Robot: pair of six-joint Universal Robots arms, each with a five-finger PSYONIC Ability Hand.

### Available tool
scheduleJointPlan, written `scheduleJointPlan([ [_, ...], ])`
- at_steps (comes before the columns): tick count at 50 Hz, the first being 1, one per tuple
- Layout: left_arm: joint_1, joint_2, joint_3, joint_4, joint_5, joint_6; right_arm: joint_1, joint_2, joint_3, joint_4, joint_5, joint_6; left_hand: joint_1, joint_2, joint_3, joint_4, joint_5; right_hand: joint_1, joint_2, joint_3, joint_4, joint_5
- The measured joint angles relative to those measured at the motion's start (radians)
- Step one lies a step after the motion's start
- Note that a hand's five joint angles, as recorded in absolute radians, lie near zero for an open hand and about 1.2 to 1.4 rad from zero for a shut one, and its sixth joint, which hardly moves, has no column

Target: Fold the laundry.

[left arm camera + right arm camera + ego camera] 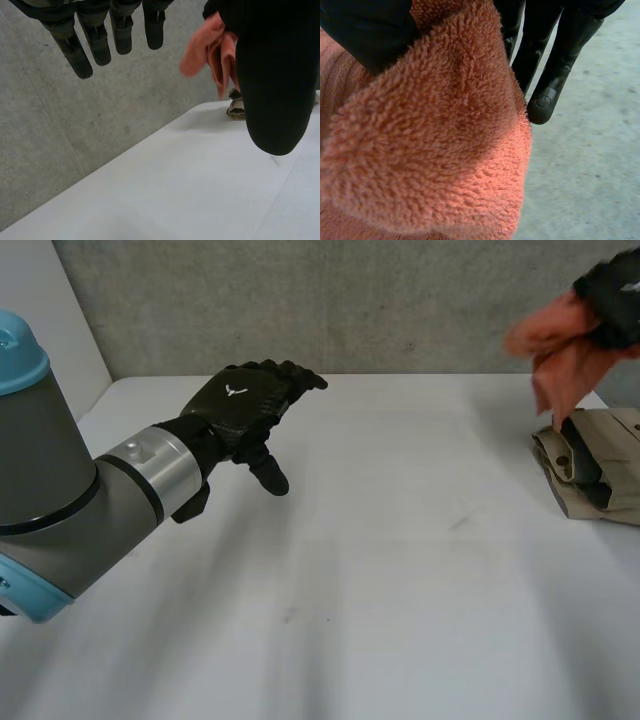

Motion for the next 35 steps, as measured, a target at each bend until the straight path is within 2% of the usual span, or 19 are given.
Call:
scheduleJointPlan([
  [3,0.000,0.001,-0.004,0.001,-0.001,-0.005,-0.054,0.037,-0.083,-0.017,-0.043,0.107,0.000,0.000,0.000,0.000,0.000,0.000,0.000,0.002,0.000,0.003],
  [7,0.000,0.000,-0.011,0.001,-0.001,-0.010,-0.116,0.073,-0.098,-0.024,-0.112,0.153,0.000,0.000,0.000,0.000,0.000,0.000,0.000,0.011,0.000,0.003],
  [14,0.000,-0.003,-0.030,0.005,-0.002,-0.015,-0.230,0.130,-0.014,-0.028,-0.256,0.153,0.000,0.000,0.000,0.000,0.000,0.023,0.008,0.015,0.000,0.010],
  [20,0.000,-0.005,-0.045,0.017,-0.002,-0.015,-0.302,0.187,0.047,-0.027,-0.342,0.132,0.000,0.000,0.000,0.000,0.000,0.031,0.008,0.021,0.000,0.011],
  [25,-0.001,-0.006,-0.052,0.030,-0.002,-0.014,-0.359,0.226,0.088,-0.014,-0.378,0.084,0.000,0.000,0.000,0.000,0.000,0.031,0.008,0.021,0.000,0.011],
  [35,-0.001,-0.002,-0.052,0.034,-0.002,-0.016,-0.410,0.223,0.125,0.007,-0.382,0.040,0.000,0.000,0.000,0.000,0.000,0.031,-0.019,-0.007,-0.045,0.012],
])
